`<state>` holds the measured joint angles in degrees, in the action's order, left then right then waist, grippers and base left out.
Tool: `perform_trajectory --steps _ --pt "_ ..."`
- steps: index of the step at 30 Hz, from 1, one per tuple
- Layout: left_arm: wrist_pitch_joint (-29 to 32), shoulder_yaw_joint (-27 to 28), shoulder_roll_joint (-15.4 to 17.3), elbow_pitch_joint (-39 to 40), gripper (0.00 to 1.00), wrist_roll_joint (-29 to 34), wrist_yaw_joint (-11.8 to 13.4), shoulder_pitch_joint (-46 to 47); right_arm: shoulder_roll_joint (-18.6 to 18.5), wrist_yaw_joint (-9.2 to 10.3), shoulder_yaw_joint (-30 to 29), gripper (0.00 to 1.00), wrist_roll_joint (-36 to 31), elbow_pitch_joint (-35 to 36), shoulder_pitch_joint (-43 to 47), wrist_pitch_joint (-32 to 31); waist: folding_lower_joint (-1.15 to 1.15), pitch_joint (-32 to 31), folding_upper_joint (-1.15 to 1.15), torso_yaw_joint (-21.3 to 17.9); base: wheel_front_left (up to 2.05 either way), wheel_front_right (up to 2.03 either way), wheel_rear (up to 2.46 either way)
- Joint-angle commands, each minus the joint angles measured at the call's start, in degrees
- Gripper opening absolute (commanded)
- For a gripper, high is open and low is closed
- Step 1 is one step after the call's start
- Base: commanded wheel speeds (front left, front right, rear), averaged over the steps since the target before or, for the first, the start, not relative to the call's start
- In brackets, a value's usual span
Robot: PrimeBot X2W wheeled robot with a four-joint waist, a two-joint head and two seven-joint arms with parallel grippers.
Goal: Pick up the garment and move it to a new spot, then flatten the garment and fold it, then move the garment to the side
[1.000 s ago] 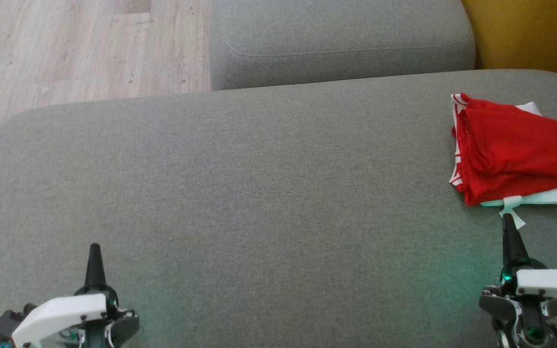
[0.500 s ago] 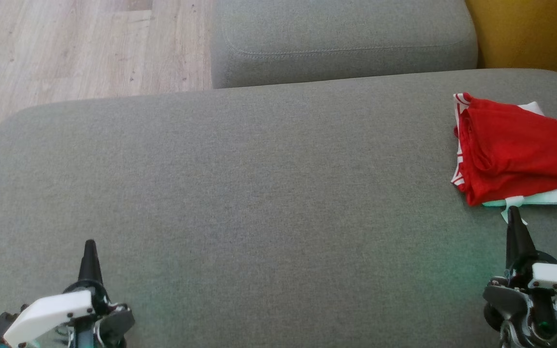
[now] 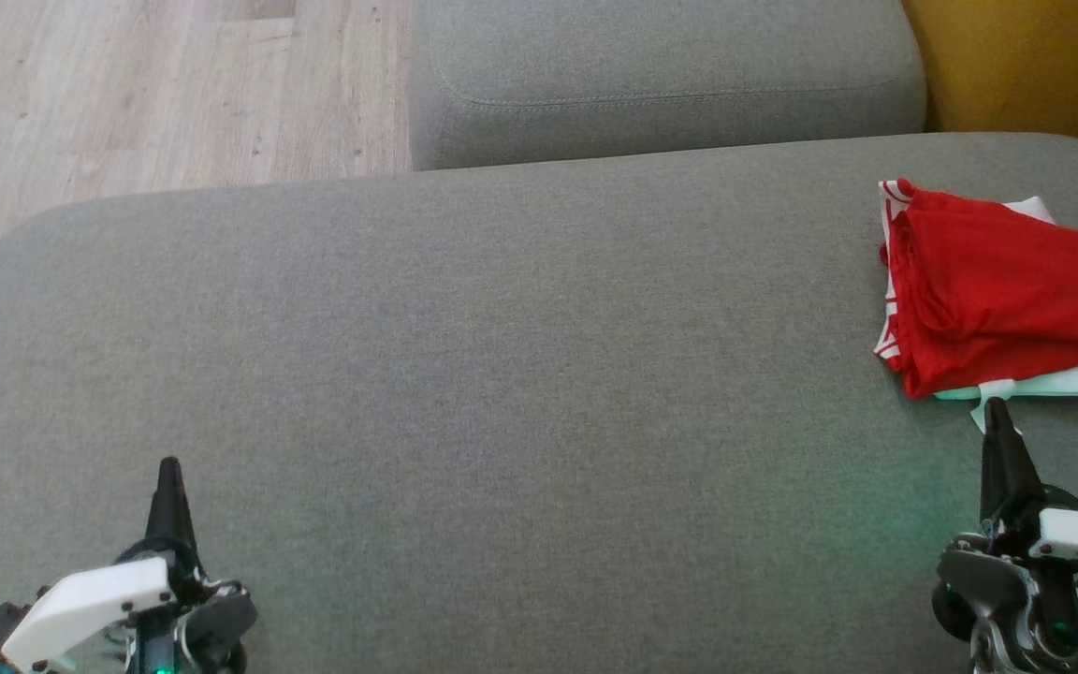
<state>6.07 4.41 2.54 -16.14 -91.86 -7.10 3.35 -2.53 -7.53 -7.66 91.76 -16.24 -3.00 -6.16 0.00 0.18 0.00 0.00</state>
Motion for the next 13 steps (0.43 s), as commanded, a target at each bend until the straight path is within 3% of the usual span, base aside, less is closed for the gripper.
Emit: perform_trajectory --steps 1,13 --pt "0.40 2.09 0.33 2.08 0.00 -0.32 -0.38 2.85 -0.34 0.04 1.14 0.00 0.40 2.22 -3.18 -0.33 0.00 0.00 0.00 0.00 0.00 0.00 0.00" --pt "0.40 2.09 0.33 2.08 0.00 -0.32 -0.38 2.85 -0.34 0.04 1.15 0.00 0.40 2.22 -3.18 -0.33 0.00 0.00 0.00 0.00 0.00 0.00 0.00"
